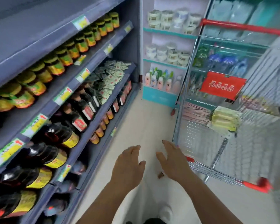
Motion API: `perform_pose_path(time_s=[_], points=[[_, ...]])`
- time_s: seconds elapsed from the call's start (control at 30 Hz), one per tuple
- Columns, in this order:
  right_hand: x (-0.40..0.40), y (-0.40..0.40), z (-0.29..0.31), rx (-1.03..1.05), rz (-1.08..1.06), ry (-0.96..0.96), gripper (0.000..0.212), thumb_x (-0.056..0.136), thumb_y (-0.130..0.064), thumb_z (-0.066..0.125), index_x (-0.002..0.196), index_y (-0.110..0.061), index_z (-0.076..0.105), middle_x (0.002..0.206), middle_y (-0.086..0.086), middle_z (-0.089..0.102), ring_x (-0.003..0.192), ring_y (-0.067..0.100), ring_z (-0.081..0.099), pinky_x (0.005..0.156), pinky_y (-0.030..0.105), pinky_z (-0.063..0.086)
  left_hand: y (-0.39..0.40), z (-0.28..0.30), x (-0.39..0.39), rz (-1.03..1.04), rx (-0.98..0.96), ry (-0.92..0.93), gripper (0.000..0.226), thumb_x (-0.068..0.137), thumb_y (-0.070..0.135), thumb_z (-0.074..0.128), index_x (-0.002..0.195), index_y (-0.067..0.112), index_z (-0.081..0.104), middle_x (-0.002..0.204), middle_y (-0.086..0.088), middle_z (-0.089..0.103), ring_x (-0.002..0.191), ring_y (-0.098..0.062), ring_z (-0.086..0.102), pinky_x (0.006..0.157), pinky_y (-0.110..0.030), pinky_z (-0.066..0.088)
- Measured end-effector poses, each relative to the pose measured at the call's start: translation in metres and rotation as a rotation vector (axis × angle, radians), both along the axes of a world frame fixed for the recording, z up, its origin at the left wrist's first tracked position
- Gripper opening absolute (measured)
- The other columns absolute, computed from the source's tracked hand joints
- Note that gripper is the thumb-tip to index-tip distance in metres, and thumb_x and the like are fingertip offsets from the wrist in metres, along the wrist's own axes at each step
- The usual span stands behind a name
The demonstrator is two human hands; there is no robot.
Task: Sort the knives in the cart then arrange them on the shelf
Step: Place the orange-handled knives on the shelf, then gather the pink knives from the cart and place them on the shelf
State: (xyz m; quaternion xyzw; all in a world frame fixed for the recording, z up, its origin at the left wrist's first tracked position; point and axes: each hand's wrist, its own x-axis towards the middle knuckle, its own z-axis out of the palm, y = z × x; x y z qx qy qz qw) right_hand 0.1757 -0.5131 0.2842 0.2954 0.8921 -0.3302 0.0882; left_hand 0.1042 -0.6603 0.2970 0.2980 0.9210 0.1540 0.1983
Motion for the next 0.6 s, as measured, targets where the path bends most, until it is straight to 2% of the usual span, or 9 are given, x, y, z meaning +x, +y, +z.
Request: perform_pose_path(time_s=[0.17, 0.3, 0.37, 0.47, 0.6], points=[[0.026, 0.069, -0.005, -0.007, -0.125, -0.009, 0.052, 0.096, -0.038, 0.043, 0.144, -0.019, 0.034, 0.148, 0.002, 0.038, 0.134, 0.022, 0.036, 0.110, 0.034, 0.030, 0.081, -0.006, 0.015, -0.108, 0.015, -0.053, 0.058, 0.099, 0.035, 0.040, 0.151, 0.020, 0.018, 0.155, 0.004, 0.025, 0.141, -0.013, 0.025, 0.114, -0.023, 0.017], [0.040, 0.113, -0.009, -0.019, -0.189, -0.023, 0.048, 0.098, -0.035, 0.043, 0.142, -0.016, 0.036, 0.146, 0.003, 0.041, 0.133, 0.023, 0.037, 0.107, 0.032, 0.029, 0.137, -0.004, 0.017, -0.156, 0.052, -0.083, 0.050, 0.097, 0.030, 0.043, 0.145, 0.018, 0.031, 0.146, 0.003, 0.038, 0.132, -0.014, 0.036, 0.106, -0.023, 0.026], [0.041, 0.131, -0.013, -0.037, -0.247, -0.011, 0.051, 0.098, -0.035, 0.044, 0.144, -0.017, 0.034, 0.149, 0.003, 0.038, 0.136, 0.022, 0.033, 0.110, 0.032, 0.027, 0.162, -0.005, 0.013, -0.185, 0.077, -0.097, 0.046, 0.097, 0.028, 0.044, 0.142, 0.018, 0.036, 0.142, 0.002, 0.042, 0.128, -0.014, 0.040, 0.102, -0.023, 0.030], [0.035, 0.157, -0.019, -0.034, -0.313, -0.004, 0.056, 0.098, -0.038, 0.043, 0.148, -0.018, 0.028, 0.154, 0.001, 0.030, 0.142, 0.018, 0.026, 0.114, 0.030, 0.019, 0.197, -0.011, 0.001, -0.253, 0.082, -0.112, 0.054, 0.098, 0.031, 0.044, 0.148, 0.020, 0.027, 0.149, 0.003, 0.035, 0.134, -0.014, 0.034, 0.108, -0.024, 0.027], [0.021, 0.191, -0.025, -0.020, -0.409, -0.009, 0.059, 0.098, -0.039, 0.043, 0.150, -0.018, 0.024, 0.156, 0.000, 0.027, 0.143, 0.016, 0.024, 0.115, 0.031, 0.019, 0.243, -0.019, -0.023, -0.333, 0.077, -0.146, 0.058, 0.097, 0.034, 0.045, 0.150, 0.023, 0.023, 0.152, 0.003, 0.031, 0.138, -0.015, 0.030, 0.111, -0.028, 0.027]])
